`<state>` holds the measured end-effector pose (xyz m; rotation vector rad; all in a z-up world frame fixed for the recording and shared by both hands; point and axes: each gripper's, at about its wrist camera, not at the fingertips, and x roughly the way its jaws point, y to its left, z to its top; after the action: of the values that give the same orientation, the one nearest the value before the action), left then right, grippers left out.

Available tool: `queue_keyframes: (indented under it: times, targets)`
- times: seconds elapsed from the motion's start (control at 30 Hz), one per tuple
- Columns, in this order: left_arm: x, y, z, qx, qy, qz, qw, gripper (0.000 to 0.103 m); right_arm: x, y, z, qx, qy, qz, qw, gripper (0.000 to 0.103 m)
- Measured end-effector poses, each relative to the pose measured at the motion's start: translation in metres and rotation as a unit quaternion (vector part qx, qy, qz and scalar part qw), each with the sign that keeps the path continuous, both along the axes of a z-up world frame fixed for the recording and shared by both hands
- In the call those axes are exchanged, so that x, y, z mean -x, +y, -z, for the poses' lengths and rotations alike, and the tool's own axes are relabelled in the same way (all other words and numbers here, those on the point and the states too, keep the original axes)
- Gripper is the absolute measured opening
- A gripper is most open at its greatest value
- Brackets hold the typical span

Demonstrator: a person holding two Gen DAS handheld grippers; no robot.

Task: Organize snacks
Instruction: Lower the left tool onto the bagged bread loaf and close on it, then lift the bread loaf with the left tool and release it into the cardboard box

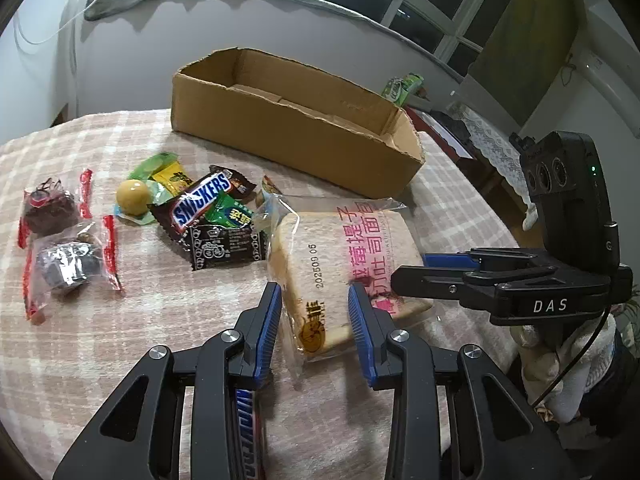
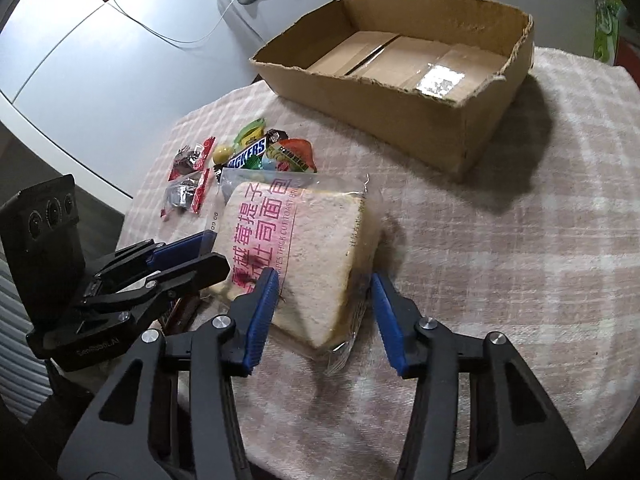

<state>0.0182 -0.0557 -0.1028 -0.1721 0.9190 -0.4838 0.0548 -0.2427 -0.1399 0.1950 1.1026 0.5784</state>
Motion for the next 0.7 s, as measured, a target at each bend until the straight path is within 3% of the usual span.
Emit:
queue_keyframes:
  times: [0.4, 0.7]
  targets:
    - [0.001, -0.002, -0.017, 0.001, -0.028, -0.004, 0.9996, 0.033, 0.005, 0.002, -0.015, 0.01, -0.02, -0.004, 1.0, 0.049]
    - [-0.017, -0.006, -0.057, 0.001, -0.079, -0.006, 0.9968, 0.033, -0.005, -0.003, -0.057, 0.005, -0.066, 0.0, 0.998, 0.049]
